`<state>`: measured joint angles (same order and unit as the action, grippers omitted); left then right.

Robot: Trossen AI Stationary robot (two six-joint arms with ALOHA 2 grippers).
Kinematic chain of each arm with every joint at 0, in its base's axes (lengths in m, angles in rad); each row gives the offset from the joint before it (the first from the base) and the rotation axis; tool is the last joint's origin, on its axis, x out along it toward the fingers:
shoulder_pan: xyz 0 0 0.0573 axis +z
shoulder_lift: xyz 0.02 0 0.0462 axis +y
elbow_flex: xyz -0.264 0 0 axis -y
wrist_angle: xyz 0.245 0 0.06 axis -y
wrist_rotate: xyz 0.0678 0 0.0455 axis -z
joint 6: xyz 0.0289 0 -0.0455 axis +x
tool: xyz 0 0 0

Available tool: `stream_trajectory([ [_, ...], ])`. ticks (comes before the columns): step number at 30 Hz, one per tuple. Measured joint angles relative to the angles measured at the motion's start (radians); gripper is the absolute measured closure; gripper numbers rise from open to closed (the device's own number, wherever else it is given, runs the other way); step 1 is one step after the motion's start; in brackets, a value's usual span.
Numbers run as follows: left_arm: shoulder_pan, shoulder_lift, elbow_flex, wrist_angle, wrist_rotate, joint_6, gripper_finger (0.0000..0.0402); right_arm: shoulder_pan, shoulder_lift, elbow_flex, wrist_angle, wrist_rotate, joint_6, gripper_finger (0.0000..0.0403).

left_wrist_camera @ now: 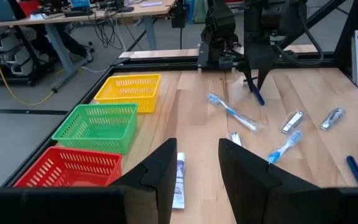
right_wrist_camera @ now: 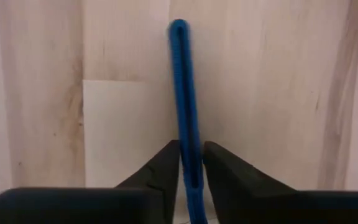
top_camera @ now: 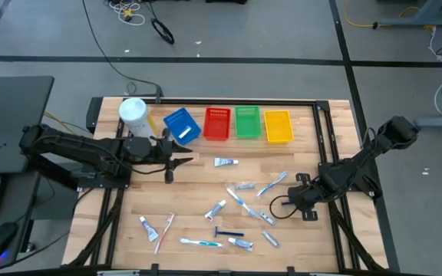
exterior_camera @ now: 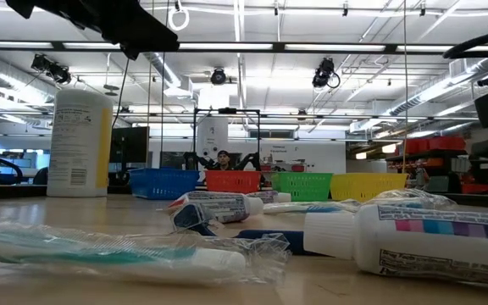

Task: Pick & Place Travel size toiletries
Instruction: Put the blue razor into the red basket

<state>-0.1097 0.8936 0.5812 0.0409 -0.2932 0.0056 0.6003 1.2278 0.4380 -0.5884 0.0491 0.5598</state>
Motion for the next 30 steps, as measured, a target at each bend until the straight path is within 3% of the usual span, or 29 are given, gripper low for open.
stream_trajectory([
  [4, 0.0, 0.0, 0.0, -0.012, 0.0, -0.006, 0.0275, 0.0, 0.0, -0.001, 0.003, 0.004, 0.0, 0.0349],
  [10, 0.0, 0.001, 0.0, -0.036, 0.0, -0.009, 0.0275, -0.001, -0.007, 0.003, 0.033, 0.013, 0.001, 0.0355],
  [20, 0.0, 0.003, 0.0, -0.031, 0.002, -0.053, 0.0275, -0.042, -0.004, 0.149, 0.032, 0.122, -0.022, 0.0357],
  [26, 0.0, 0.004, 0.0, -0.026, 0.002, -0.055, 0.0275, -0.122, -0.005, 0.218, 0.115, 0.237, -0.203, 0.0357],
  [30, 0.0, 0.004, 0.0, -0.026, 0.002, -0.055, 0.0274, -0.213, 0.003, 0.221, 0.251, 0.242, -0.38, 0.0357],
])
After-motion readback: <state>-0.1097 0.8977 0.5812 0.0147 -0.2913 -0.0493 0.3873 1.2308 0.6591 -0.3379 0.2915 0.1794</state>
